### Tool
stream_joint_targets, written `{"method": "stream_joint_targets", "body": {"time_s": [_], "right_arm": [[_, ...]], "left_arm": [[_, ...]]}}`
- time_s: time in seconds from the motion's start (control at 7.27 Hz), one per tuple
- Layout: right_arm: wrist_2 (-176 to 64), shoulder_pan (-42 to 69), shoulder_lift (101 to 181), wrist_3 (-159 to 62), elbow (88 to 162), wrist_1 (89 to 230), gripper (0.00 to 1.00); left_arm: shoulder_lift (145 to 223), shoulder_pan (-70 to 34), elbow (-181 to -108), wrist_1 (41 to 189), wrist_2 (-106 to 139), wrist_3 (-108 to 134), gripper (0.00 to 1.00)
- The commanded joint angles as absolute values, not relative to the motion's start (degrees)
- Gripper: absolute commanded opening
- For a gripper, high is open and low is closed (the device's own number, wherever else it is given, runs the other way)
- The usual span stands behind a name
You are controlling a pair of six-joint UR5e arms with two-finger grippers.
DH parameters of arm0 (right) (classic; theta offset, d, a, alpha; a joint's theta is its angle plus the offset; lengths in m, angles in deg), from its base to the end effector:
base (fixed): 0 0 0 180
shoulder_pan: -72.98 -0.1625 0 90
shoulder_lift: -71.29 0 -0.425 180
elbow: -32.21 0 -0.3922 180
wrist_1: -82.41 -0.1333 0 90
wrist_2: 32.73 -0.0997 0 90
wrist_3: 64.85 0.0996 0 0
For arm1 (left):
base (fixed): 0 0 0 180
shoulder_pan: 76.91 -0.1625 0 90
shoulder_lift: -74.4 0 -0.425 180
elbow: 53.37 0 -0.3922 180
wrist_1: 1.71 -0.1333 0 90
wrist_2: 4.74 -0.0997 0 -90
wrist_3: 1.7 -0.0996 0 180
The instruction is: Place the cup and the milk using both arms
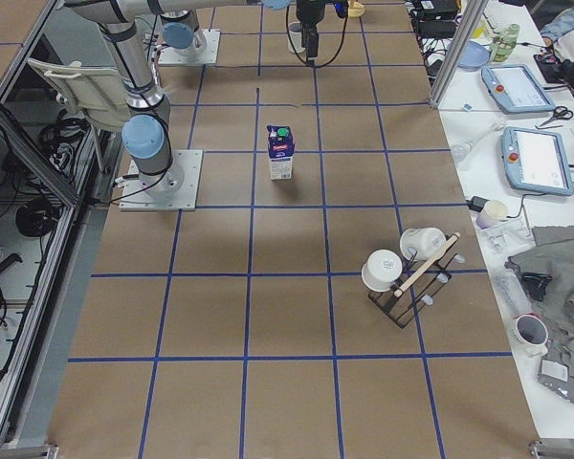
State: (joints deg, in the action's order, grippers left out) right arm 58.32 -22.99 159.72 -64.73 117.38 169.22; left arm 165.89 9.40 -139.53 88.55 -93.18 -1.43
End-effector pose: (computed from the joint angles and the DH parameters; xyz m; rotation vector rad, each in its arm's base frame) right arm 0.1831 -0.4866 0.5102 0.1594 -3.1193 0.0034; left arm -0.1032 -0.5139 0.5076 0.1068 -3.1131 0.0581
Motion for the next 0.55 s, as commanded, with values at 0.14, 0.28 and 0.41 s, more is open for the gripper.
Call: {"method": "stream_joint_targets", "body": {"time_s": [0.14, 0.28, 0.41], "right_arm": [[58.32, -22.99, 159.7, -64.76, 117.38, 169.24, 1.0], [58.32, -22.99, 159.7, -64.76, 117.38, 169.24, 1.0], [58.32, -22.99, 159.7, -64.76, 117.38, 169.24, 1.0]], "left_arm": [[165.99, 9.4, -139.85, 88.47, -93.16, -1.43, 1.0], [166.07, 9.4, -139.85, 88.47, -93.16, -1.43, 1.0], [166.16, 9.23, -139.94, 88.38, -93.25, -1.43, 1.0]]}}
